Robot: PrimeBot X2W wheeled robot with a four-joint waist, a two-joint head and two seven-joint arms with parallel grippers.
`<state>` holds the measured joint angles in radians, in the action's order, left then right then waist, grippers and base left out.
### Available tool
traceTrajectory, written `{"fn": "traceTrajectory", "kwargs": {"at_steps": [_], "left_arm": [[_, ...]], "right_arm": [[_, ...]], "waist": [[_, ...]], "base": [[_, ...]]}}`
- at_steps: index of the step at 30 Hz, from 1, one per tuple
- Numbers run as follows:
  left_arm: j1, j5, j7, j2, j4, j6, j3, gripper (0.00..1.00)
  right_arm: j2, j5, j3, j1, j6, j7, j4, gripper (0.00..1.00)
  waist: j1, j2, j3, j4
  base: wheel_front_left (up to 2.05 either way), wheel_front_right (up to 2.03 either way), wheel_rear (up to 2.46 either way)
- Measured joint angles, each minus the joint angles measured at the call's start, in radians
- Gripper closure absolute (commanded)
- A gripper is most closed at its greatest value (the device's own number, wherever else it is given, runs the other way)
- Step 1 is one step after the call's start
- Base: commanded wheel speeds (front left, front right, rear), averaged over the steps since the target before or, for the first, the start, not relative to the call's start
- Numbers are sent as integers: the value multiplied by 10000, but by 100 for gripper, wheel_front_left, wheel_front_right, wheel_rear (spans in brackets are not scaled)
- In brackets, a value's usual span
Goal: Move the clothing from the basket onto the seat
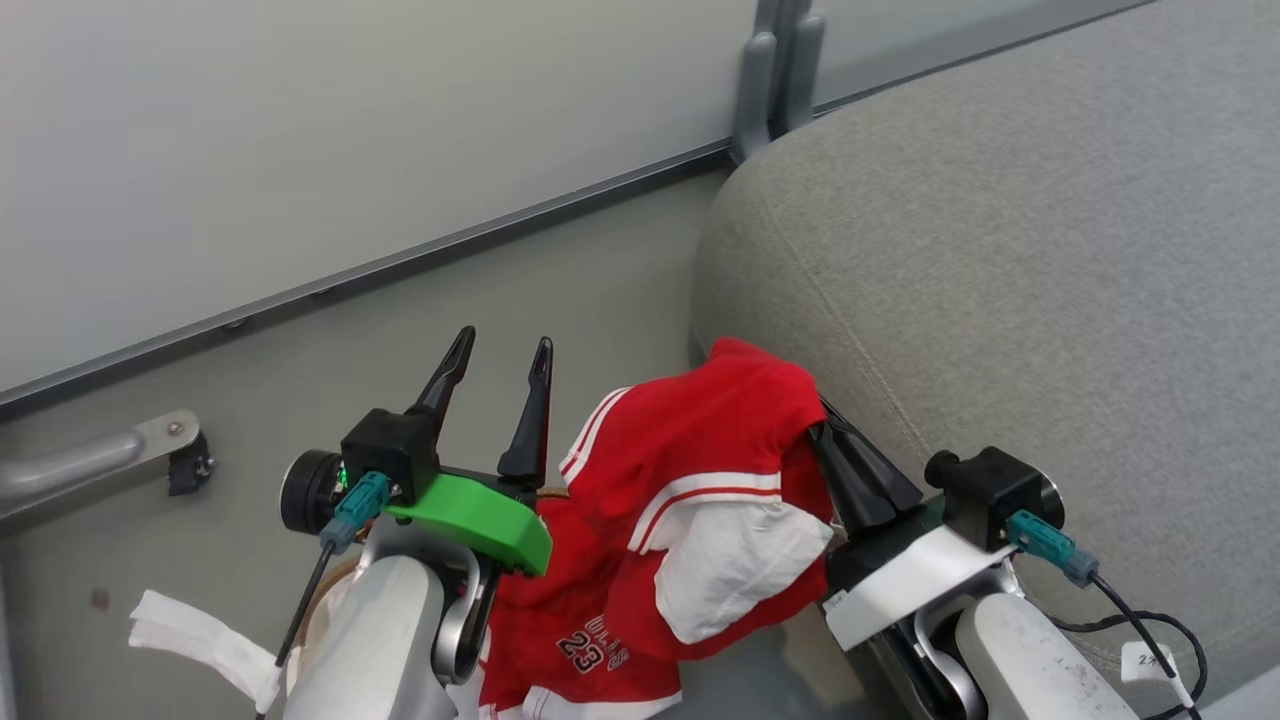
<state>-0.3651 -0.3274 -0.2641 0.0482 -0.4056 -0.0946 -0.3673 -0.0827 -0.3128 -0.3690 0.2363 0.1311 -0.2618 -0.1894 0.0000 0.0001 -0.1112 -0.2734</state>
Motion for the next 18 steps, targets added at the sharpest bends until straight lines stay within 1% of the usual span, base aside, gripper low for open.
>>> {"fn": "traceTrajectory", "kwargs": {"at_steps": [7, 12, 14, 16, 18], "left_arm": [[329, 221, 2, -2, -79, -127, 370, 0], [291, 169, 2, -13, -186, -219, 31, 0], [187, 155, 2, -12, -276, -244, -171, 0], [48, 159, 2, -17, -376, -284, -313, 0], [-37, 209, 2, -13, -445, -288, -399, 0]], "right_arm": [[82, -19, 270, -13, 0, 0, 328, 100], [46, 6, 1055, -11, -2, 0, 800, 100], [-111, 130, 1227, 74, -2, 0, 1020, 100], [-474, 405, 1331, 411, -2, 2, 1200, 100], [-727, 407, 1776, 1022, 2, 0, 1411, 100]], "waist": [[0, 0, -117, -1410], [0, 0, -259, -2145], [0, 0, -386, -2356], [0, 0, -549, -2472], [0, 0, -754, -2552]], "base": [[0, 0, 0], [0, 0, 0], [0, 0, 0], [0, 0, 0], [0, 0, 0]]}}
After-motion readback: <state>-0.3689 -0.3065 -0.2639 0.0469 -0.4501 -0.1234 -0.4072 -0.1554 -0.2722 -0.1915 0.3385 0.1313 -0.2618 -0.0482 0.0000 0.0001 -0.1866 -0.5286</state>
